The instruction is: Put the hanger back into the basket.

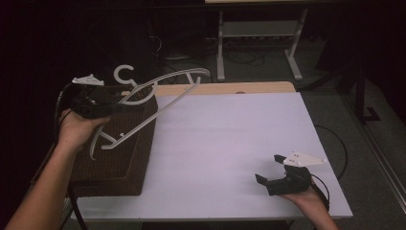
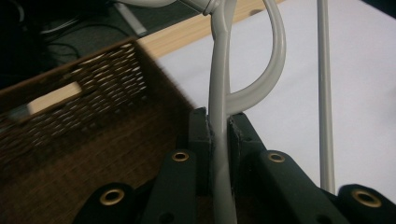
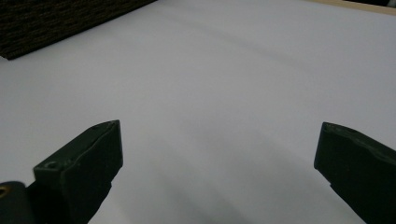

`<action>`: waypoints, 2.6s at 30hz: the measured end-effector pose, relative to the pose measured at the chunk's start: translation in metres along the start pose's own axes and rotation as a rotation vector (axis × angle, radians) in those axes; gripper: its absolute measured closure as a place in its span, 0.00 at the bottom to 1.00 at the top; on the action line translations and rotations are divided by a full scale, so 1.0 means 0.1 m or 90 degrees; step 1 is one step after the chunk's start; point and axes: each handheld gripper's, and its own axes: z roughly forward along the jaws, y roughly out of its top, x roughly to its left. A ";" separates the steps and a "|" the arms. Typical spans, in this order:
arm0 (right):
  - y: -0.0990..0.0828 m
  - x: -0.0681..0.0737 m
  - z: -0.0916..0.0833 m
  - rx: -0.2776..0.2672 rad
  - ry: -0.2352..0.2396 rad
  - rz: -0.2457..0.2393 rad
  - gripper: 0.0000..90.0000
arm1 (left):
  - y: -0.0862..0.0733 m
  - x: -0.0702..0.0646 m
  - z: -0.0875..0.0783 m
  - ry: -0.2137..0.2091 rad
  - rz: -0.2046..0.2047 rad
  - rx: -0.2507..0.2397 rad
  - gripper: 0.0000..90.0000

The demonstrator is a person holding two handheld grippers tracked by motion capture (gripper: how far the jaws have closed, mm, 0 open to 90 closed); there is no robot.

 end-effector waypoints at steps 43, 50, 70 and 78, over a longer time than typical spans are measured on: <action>-0.02 -0.03 0.02 0.008 -0.010 0.004 0.01 | -0.97 1.02 -0.47 0.148 -0.070 0.086 0.90; -0.02 -0.03 0.02 0.008 -0.010 0.004 0.01 | -1.03 1.03 -0.38 0.143 -0.071 0.090 0.88; -0.02 -0.06 -0.01 -0.004 -0.016 0.007 0.01 | -0.84 0.84 -0.27 0.064 -0.102 -0.022 0.26; -0.01 -0.07 -0.01 -0.002 -0.014 0.004 0.01 | -0.73 0.64 -0.22 0.024 -0.097 -0.076 0.17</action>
